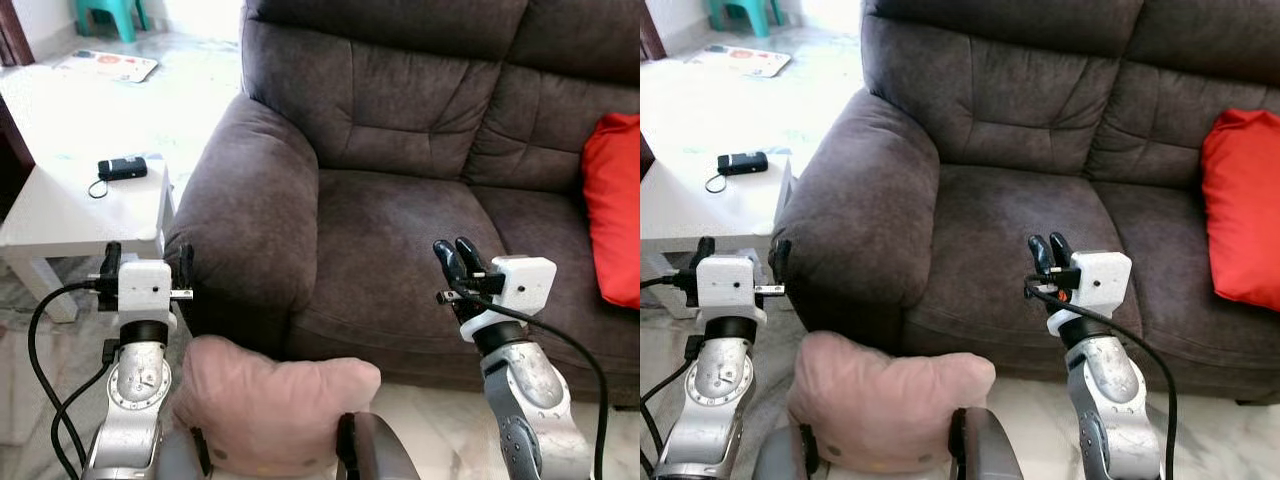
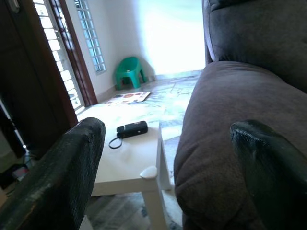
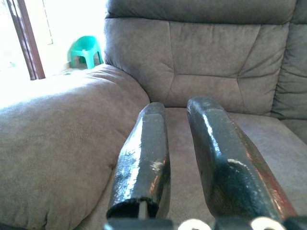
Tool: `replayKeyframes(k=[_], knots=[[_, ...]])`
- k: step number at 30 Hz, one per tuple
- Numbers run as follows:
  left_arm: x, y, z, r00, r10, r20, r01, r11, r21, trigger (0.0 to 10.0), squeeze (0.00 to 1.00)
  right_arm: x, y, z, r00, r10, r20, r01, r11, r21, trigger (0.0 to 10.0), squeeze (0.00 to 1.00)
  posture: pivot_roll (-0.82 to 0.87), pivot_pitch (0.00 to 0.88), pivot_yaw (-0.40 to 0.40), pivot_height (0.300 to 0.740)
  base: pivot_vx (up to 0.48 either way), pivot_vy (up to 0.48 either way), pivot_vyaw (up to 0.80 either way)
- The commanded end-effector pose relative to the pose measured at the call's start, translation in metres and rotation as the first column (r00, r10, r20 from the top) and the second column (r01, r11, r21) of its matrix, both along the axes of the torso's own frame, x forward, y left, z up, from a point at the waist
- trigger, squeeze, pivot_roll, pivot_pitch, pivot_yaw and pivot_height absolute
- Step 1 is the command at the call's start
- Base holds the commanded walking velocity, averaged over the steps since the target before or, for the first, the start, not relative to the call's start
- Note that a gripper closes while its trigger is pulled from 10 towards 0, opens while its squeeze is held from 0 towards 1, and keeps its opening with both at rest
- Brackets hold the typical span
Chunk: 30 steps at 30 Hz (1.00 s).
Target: Move the pillow to the sofa from floor
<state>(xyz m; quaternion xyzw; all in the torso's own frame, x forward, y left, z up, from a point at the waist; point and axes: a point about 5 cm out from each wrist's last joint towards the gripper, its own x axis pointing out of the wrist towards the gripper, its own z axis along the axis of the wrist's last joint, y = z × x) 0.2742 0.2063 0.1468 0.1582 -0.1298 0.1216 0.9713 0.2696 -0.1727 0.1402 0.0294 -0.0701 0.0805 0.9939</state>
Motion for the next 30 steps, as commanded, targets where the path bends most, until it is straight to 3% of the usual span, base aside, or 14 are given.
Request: replayKeyframes(k=[1, 6, 14, 20, 30], knots=[[0.002, -0.004, 0.008, 1.000, -0.015, 0.007, 0.015, 1.000, 0.009, 10.0, 0.00, 0.000, -0.004, -0.003, 1.000, -0.019, 0.001, 0.019, 1.000, -0.015, 10.0, 0.00, 0.03, 0.000, -0.113, 0.565, 0.000, 0.000, 0.00], [0.005, -0.007, 0.018, 0.999, -0.033, 0.015, 0.033, 0.999, 0.016, 10.0, 0.00, 0.002, -0.004, -0.011, 0.999, -0.026, -0.020, 0.026, 0.999, -0.024, 10.0, 0.00, 0.05, 0.000, -0.102, 0.565, 0.000, 0.000, 0.00], [0.004, -0.004, 0.010, 0.999, -0.028, -0.038, 0.028, 1.000, 0.005, 10.0, 0.00, 0.002, 0.003, -0.007, 1.000, 0.003, 0.019, -0.003, 1.000, -0.018, 10.0, 0.00, 0.04, 0.000, -0.088, 0.526, 0.000, 0.000, 0.00], [0.006, -0.003, 0.007, 0.998, -0.025, -0.056, 0.024, 1.000, -0.007, 10.0, 0.00, 0.002, 0.003, -0.007, 1.000, 0.017, 0.016, -0.017, 0.999, -0.028, 10.0, 0.00, 0.04, 0.000, -0.097, 0.526, 0.000, 0.000, 0.00], [0.008, -0.006, -0.028, 0.971, -0.087, -0.224, 0.055, 0.988, -0.145, 10.0, 0.00, 0.003, 0.002, 0.003, 0.998, 0.046, 0.033, -0.045, 0.998, -0.047, 10.0, 0.00, 0.03, 0.000, -0.123, 0.526, 0.000, 0.000, 0.00]])
